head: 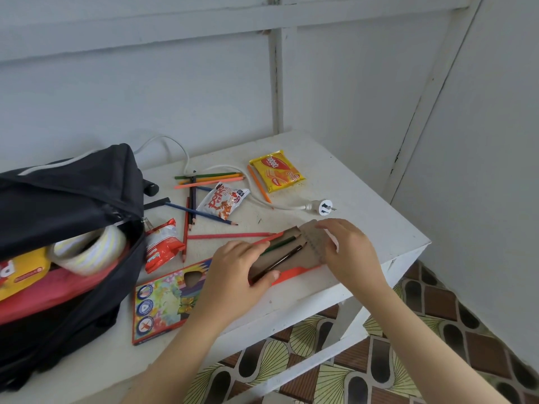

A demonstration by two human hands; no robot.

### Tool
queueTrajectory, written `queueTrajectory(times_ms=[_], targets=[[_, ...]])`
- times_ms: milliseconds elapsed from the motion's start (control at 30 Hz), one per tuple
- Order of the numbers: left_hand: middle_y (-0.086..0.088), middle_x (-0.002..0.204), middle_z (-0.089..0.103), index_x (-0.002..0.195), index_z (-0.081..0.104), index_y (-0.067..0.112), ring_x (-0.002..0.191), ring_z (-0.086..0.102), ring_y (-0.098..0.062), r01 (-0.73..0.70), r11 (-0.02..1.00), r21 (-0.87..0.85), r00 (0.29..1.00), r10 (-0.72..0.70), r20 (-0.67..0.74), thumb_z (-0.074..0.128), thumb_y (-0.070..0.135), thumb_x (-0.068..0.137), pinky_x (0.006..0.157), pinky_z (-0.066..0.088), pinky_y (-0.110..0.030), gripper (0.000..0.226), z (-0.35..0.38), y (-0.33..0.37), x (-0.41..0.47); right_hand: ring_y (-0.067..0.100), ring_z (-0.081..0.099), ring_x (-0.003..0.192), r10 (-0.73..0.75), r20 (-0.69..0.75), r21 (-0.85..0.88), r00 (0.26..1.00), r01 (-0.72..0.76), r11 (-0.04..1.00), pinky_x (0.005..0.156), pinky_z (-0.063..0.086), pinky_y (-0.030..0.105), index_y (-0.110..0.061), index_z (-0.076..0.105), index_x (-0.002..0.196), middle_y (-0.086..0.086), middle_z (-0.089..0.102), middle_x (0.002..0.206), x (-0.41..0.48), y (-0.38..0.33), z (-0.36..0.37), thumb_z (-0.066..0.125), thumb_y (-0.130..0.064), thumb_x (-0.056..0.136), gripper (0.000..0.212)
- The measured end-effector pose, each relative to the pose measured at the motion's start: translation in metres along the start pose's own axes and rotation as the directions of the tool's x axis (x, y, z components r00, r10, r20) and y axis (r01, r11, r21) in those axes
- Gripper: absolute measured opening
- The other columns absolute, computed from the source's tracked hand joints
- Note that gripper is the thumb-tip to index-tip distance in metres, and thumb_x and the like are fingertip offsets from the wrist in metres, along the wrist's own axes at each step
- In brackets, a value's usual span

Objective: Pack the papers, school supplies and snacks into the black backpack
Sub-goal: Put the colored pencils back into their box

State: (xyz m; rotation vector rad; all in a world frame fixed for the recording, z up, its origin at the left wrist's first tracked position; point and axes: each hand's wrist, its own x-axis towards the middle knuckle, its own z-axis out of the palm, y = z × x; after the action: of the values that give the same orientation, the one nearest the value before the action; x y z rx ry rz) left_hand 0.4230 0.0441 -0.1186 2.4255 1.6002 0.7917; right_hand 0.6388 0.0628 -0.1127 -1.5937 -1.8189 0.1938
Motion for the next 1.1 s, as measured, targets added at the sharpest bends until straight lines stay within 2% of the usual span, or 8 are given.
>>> queueTrajectory(times_ms=[167, 300, 400, 467, 567, 733, 833, 1100], targets=[[0.013, 0.109, 0.063, 0.121, 0.061, 0.023, 0.104, 0.049, -0.008, 0.021, 0.999, -0.035, 0.999, -0.022, -0.028, 0.051, 0.063, 0.069, 0.089, 0.034, -0.028, 0.066, -0.001, 0.001, -0.007, 0.04, 0.058, 0.106, -0.133, 0.069, -0.022, 0.989, 0.135, 0.991, 0.087, 0.046, 0.047, -0.014, 0.072, 0.104, 0.019, 0.063, 0.117, -0.001, 0.007, 0.002, 0.028, -0.033, 0.088, 0.05], [0.02, 0.099, 0.065, 0.118, 0.063, 0.023, 0.102, 0.052, -0.007, 0.018, 0.994, -0.11, 0.999, -0.021, -0.029, 0.057, 0.059, 0.07, 0.089, 0.035, -0.029, 0.06, 0.002, -0.001, -0.005, 0.039, 0.053, 0.115, -0.106, 0.125, -0.037, 0.986, 0.112, 0.993, 0.093, 0.041, 0.045, -0.017, 0.071, 0.108, 0.017, 0.059, 0.125, -0.002, 0.014, 0.007, 0.04, -0.019, 0.088, 0.037], [0.014, 0.092, 0.069, 0.115, 0.066, 0.021, 0.093, 0.059, -0.009, 0.006, 0.992, -0.126, 1.0, -0.009, -0.025, 0.076, 0.036, 0.072, 0.085, 0.045, -0.03, 0.046, 0.004, -0.001, -0.005, 0.039, 0.052, 0.116, -0.112, 0.141, -0.02, 0.984, 0.116, 0.993, 0.094, 0.041, 0.048, -0.018, 0.072, 0.103, 0.018, 0.058, 0.127, -0.003, 0.016, 0.009, 0.046, -0.009, 0.081, 0.036], [0.01, 0.092, 0.07, 0.116, 0.066, 0.021, 0.087, 0.061, -0.003, 0.026, 0.984, -0.178, 0.999, -0.029, -0.014, 0.078, 0.022, 0.074, 0.081, 0.049, -0.018, 0.044, 0.004, 0.001, -0.004, 0.039, 0.052, 0.117, -0.113, 0.153, -0.019, 0.982, 0.118, 0.993, 0.094, 0.043, 0.049, -0.02, 0.073, 0.1, 0.018, 0.057, 0.127, -0.005, 0.016, 0.009, 0.044, -0.007, 0.078, 0.039], [0.01, 0.095, 0.069, 0.119, 0.063, 0.024, 0.085, 0.06, 0.002, 0.064, 0.973, -0.222, 0.998, -0.061, 0.018, 0.075, 0.018, 0.076, 0.077, 0.043, -0.002, 0.045, 0.003, 0.001, -0.004, 0.039, 0.052, 0.116, -0.11, 0.17, -0.021, 0.979, 0.116, 0.993, 0.094, 0.041, 0.048, -0.023, 0.073, 0.098, 0.018, 0.057, 0.127, -0.007, 0.017, 0.008, 0.043, -0.006, 0.078, 0.04], [0.013, 0.107, 0.06, 0.115, 0.065, 0.023, 0.099, 0.048, 0.002, 0.013, 0.989, -0.145, 1.0, -0.014, -0.007, 0.068, 0.033, 0.079, 0.085, 0.039, -0.011, 0.037, 0.005, -0.001, -0.005, 0.038, 0.05, 0.118, -0.079, 0.18, -0.001, 0.98, 0.08, 0.997, 0.096, 0.04, 0.048, -0.023, 0.073, 0.097, 0.017, 0.055, 0.129, -0.006, 0.014, 0.007, 0.04, -0.012, 0.079, 0.039], [0.007, 0.114, 0.06, 0.105, 0.07, 0.021, 0.106, 0.048, -0.009, -0.001, 0.999, -0.043, 0.999, -0.001, -0.053, 0.055, 0.048, 0.077, 0.089, 0.033, -0.025, 0.042, 0.009, -0.006, -0.005, 0.037, 0.049, 0.119, -0.111, 0.163, -0.001, 0.98, 0.112, 0.994, 0.096, 0.038, 0.047, -0.023, 0.074, 0.097, 0.016, 0.055, 0.131, -0.009, 0.012, 0.007, 0.035, -0.023, 0.08, 0.043], [0.009, 0.099, 0.065, 0.075, 0.073, 0.019, 0.098, 0.047, -0.005, -0.021, 0.997, -0.07, 0.993, 0.013, -0.117, 0.056, 0.044, 0.076, 0.084, 0.037, -0.028, 0.03, 0.013, -0.011, -0.004, 0.028, 0.042, 0.128, -0.219, 0.14, 0.111, 0.965, 0.205, 0.972, 0.104, 0.028, 0.037, -0.024, 0.077, 0.091, 0.011, 0.05, 0.138, -0.011, 0.006, 0.004, 0.042, -0.025, 0.076, 0.038]])
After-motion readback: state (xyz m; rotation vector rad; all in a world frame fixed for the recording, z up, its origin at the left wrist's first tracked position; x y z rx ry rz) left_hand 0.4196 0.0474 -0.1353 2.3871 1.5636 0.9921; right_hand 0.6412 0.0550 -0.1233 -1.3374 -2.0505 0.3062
